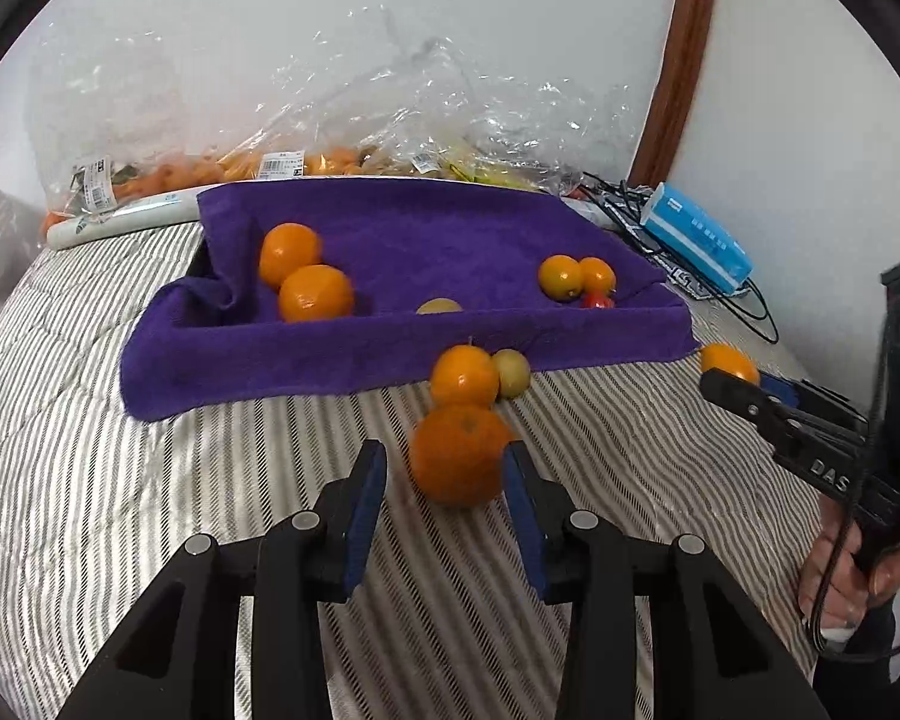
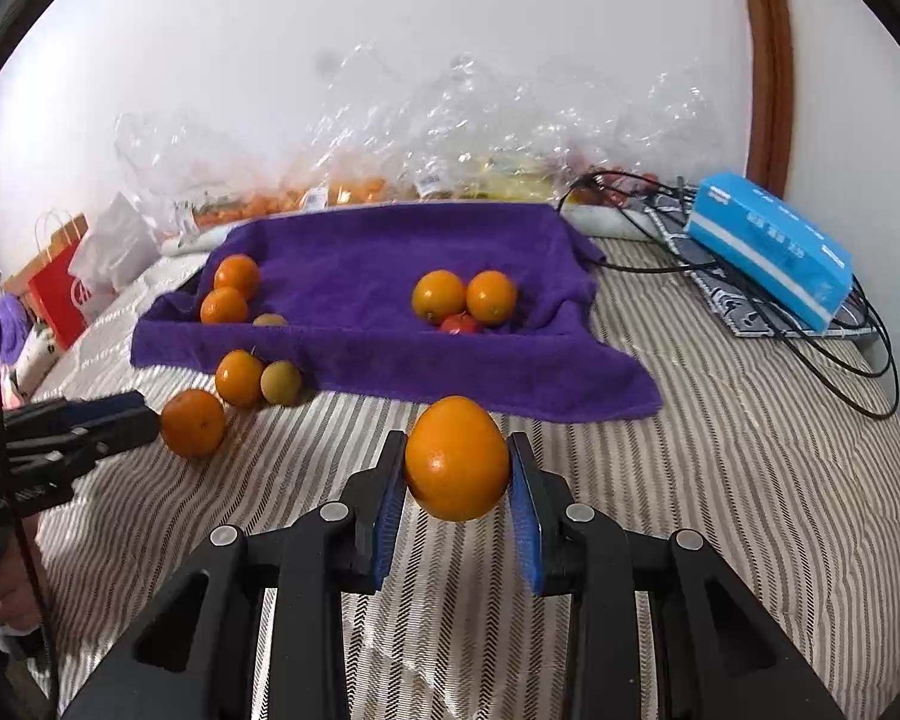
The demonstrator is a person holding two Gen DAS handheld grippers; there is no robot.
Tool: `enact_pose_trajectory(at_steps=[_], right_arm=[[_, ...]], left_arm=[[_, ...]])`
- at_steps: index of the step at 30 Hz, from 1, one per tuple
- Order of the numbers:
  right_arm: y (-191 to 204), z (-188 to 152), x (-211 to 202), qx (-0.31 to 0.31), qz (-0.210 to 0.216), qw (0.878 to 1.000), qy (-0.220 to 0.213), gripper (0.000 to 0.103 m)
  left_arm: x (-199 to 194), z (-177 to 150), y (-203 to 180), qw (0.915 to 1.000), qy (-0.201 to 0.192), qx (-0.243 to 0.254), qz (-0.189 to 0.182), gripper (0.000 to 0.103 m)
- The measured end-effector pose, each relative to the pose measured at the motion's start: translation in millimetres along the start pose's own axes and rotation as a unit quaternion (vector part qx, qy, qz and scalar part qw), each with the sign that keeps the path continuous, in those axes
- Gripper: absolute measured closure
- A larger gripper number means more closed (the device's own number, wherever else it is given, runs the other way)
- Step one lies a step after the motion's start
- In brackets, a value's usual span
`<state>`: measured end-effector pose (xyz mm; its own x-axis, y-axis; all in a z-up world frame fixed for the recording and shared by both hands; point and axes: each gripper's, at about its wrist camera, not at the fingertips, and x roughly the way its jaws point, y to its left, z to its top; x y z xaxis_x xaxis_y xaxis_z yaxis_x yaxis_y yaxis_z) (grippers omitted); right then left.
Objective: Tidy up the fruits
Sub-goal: 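Grasp a large orange with the left tool while the right tool holds its orange, then lift the left tool's orange off the bedspread while the right tool holds its orange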
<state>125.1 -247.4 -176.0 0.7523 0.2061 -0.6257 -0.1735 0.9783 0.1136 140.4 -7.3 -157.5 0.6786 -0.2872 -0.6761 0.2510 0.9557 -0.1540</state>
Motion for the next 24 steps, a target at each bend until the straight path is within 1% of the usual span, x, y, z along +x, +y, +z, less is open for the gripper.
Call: enact_pose_trajectory(at_steps=[1, 3, 5, 8, 11, 12, 13, 14, 17, 20, 24], right_arm=[[-2, 0, 0, 0.004, 0.0, 1.0, 0.0, 0.071], [-4, 1, 2, 0.01, -0.003, 1.0, 0.003, 0.071], [-6, 2, 3, 0.015, -0.004, 1.0, 0.004, 0.071], [-8, 1, 4, 0.022, -0.006, 1.0, 0.007, 0.07], [-9, 1, 3, 0.025, -0.001, 1.0, 0.005, 0.071], [-9, 1, 3, 0.024, -0.001, 1.0, 0.004, 0.071], [-8, 1, 2, 0.023, -0.001, 1.0, 0.003, 0.07], [-8, 1, 2, 0.023, 0.0, 1.0, 0.002, 0.071], [-9, 1, 2, 0.025, 0.002, 1.0, 0.003, 0.071], [-10, 0, 2, 0.028, 0.007, 1.0, 0.003, 0.07], [-9, 0, 0, 0.028, 0.013, 1.0, -0.001, 0.07]], left_arm=[[1, 1, -1, 1.0, -0.002, -0.002, -0.002, 0.051], [6, 3, -6, 0.9999, -0.003, -0.001, -0.01, 0.041], [13, 4, -12, 0.9999, 0.004, 0.006, -0.012, 0.041], [26, 5, -21, 0.9993, 0.03, 0.019, 0.013, 0.041], [32, 5, -22, 0.9988, 0.042, 0.015, 0.021, 0.042], [34, 5, -22, 0.9985, 0.046, 0.015, 0.026, 0.049], [36, 5, -22, 0.9981, 0.052, 0.014, 0.031, 0.06], [37, 5, -21, 0.998, 0.053, 0.012, 0.033, 0.063], [33, 4, -16, 0.9988, 0.047, -0.002, 0.011, 0.063], [26, 4, -10, 0.9992, 0.03, -0.021, -0.012, 0.063], [26, 5, -3, 0.9983, 0.023, -0.045, -0.027, 0.063]])
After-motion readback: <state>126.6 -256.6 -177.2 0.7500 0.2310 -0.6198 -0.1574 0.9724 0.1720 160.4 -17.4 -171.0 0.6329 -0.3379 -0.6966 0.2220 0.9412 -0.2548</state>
